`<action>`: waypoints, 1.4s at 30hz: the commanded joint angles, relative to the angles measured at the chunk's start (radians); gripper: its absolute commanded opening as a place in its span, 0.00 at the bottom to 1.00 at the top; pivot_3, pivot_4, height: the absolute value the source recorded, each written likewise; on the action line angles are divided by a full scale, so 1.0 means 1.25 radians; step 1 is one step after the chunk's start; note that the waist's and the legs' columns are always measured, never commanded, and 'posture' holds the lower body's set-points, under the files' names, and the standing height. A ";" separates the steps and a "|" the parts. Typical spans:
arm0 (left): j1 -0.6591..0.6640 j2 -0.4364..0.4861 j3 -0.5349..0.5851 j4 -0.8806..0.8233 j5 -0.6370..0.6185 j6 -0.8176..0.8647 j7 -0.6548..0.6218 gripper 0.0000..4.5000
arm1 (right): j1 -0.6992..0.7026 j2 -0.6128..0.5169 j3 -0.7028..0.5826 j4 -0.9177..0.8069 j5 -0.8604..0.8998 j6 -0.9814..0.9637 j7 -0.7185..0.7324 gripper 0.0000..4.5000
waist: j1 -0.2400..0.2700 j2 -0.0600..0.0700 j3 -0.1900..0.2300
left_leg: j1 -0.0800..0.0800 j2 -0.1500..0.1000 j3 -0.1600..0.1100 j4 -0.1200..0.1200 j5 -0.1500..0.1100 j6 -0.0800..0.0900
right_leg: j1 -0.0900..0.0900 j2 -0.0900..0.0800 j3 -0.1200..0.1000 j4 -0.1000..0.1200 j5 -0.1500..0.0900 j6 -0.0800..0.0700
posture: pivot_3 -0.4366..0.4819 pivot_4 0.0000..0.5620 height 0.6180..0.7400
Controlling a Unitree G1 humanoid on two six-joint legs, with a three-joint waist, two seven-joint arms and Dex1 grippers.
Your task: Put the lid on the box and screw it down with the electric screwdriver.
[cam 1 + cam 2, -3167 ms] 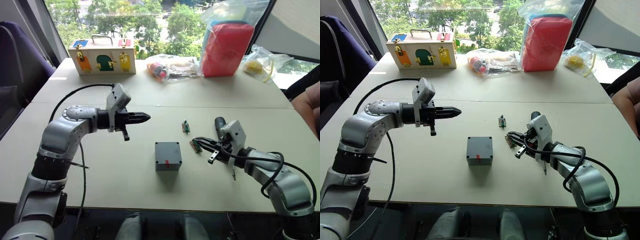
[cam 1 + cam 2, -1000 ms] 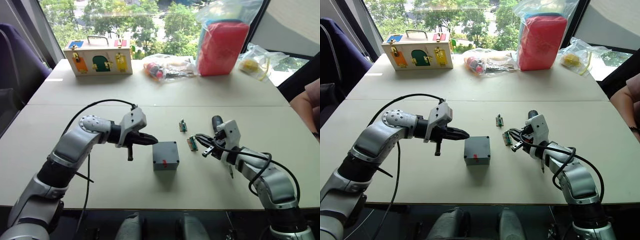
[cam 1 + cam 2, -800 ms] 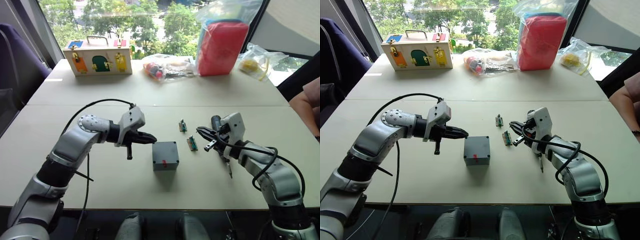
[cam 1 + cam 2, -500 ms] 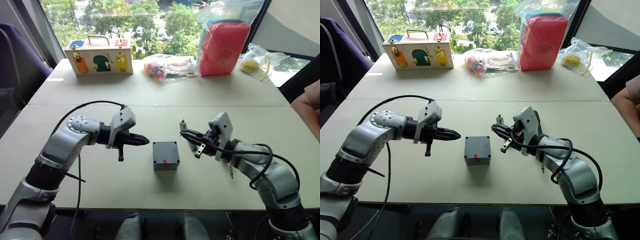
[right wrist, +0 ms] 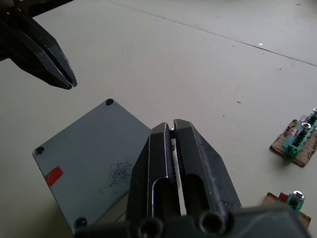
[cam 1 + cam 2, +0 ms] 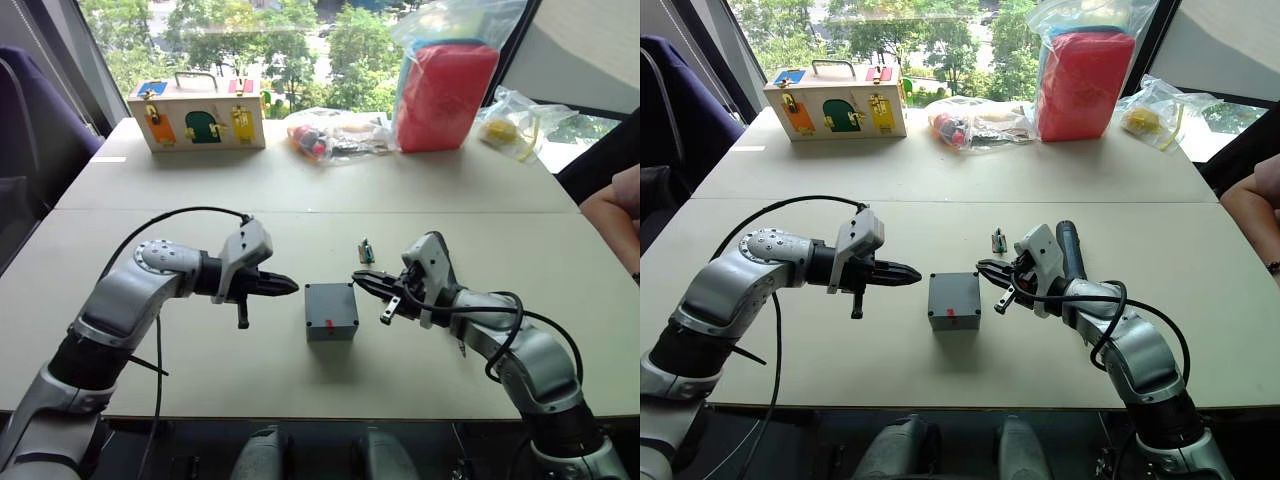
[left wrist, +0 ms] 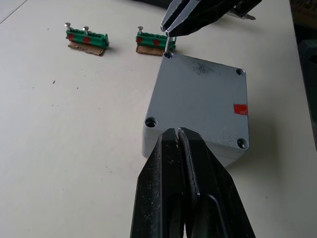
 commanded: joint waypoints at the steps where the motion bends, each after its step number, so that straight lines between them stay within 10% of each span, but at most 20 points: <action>1: -0.001 0.002 0.025 -0.026 -0.017 0.002 0.004 0.00 | -0.006 0.004 -0.002 -0.011 0.000 -0.012 0.004 0.01 | 0.000 0.000 0.000 | 0.000 0.000 0.000 0.000 0.000 0.000 | 0.000 0.000 0.000 0.000 0.000 0.000 | 0.48 0.27 1.00; 37: 0.000 -0.006 0.024 -0.021 -0.016 0.002 0.008 0.00 | -0.010 0.011 0.023 -0.007 -0.008 -0.013 0.003 0.01 | 0.000 0.000 0.000 | 0.000 0.000 0.000 0.000 0.000 0.000 | 0.000 0.000 0.000 0.000 0.000 0.000 | 0.48 0.27 1.00; 42: 0.001 -0.004 0.030 -0.021 -0.020 0.002 0.006 0.00 | -0.008 0.002 0.013 -0.007 -0.010 -0.012 0.008 0.35 | 0.000 0.000 0.000 | 0.000 0.000 0.000 0.000 0.000 0.000 | 0.000 0.000 0.000 0.000 0.000 0.000 | 0.48 0.27 1.00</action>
